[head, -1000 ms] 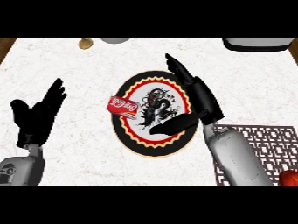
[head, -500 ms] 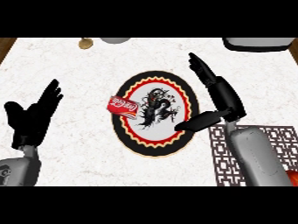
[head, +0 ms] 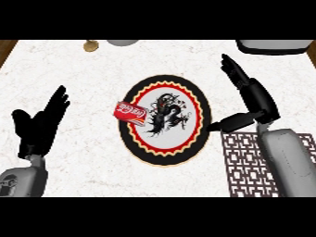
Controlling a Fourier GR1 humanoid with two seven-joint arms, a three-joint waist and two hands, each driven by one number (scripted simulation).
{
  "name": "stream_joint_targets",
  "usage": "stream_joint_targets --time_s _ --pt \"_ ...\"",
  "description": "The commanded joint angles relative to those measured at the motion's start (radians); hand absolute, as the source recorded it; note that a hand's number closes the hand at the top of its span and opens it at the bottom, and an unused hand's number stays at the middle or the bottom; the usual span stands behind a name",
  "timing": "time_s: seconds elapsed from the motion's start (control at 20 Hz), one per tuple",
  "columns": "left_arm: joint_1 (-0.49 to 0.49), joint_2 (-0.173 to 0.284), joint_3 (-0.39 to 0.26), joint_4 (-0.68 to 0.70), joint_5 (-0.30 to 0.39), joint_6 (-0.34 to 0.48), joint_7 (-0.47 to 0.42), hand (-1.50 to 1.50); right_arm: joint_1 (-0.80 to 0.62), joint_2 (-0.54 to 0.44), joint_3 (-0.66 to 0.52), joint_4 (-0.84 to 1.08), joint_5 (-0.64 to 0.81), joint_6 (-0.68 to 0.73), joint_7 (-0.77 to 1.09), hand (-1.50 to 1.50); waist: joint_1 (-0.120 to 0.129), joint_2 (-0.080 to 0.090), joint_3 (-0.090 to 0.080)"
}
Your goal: Pick the can from the placemat and place it in the plate
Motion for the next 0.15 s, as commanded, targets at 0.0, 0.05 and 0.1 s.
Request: stream_joint_targets --time_s 0.0,0.05,0.1 --pt "0.045 0.029 0.021 -0.056 0.017 -0.037 0.029 0.0 0.047 -0.002 0.013 -0.058 0.036 0.007 0.039 -1.5 -0.001 -0.002 0.0" --pt "0.019 -0.009 -0.015 -0.118 0.007 0.007 0.121 0.0 -0.054 -0.07 -0.06 0.114 0.007 0.062 -0.039 -1.5 0.005 0.0 0.0" --pt "0.025 0.011 0.027 0.015 0.004 -0.021 -0.038 0.0 -0.007 -0.033 -0.028 0.103 0.039 0.044 -0.06 -1.5 0.001 0.0 0.0"
